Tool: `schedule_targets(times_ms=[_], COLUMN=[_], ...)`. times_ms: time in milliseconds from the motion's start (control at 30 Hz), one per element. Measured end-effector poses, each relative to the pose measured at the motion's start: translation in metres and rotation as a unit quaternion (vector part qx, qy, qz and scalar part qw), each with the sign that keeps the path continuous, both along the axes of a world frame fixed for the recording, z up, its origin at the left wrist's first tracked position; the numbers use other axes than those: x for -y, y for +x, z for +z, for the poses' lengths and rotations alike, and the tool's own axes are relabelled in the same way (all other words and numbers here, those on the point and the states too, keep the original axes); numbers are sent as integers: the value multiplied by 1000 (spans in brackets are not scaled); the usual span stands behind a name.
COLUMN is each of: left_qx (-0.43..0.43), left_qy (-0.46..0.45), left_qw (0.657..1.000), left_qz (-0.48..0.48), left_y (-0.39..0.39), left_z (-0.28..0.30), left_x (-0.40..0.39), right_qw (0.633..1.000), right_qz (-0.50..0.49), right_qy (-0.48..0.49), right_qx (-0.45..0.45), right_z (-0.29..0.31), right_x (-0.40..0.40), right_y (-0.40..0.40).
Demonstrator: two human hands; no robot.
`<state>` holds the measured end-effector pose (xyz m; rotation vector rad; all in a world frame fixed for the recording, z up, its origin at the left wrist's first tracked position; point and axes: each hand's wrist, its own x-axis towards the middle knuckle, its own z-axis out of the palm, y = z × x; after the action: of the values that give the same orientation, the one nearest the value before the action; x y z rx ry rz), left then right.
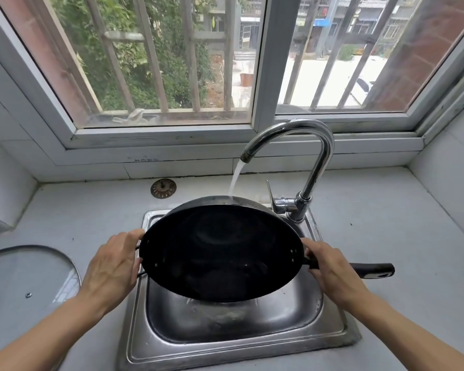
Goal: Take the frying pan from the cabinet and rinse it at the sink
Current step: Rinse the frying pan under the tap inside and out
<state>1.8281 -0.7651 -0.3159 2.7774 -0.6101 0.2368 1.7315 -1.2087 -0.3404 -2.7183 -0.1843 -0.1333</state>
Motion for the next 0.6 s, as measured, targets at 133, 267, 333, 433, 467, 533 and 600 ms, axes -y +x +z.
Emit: schedule_targets(times_ms=[133, 267, 333, 433, 467, 533, 600], left_qx=[5, -2, -8, -15, -17, -18, -18], left_qy=[-4, -9, -12, -20, -22, -25, -27], left_qw=[1000, 1000, 999, 999, 999, 998, 998], left_qz=[15, 23, 29, 40, 43, 48, 56], left_y=[11, 19, 20, 21, 22, 22, 22], left_z=[-1, -1, -1, 0, 1, 1, 3], left_x=[2, 3, 2, 2, 2, 2, 1], right_qw=[1000, 999, 999, 999, 999, 999, 999], right_qz=[7, 9, 9, 15, 16, 16, 24], right_qy=[-17, -32, -37, -36, -34, -28, -36], right_qx=[10, 18, 17, 16, 17, 16, 17], right_z=[4, 10, 11, 16, 19, 24, 25], right_x=[1, 4, 6, 6, 5, 3, 2], right_y=[15, 31, 39, 50, 52, 57, 61])
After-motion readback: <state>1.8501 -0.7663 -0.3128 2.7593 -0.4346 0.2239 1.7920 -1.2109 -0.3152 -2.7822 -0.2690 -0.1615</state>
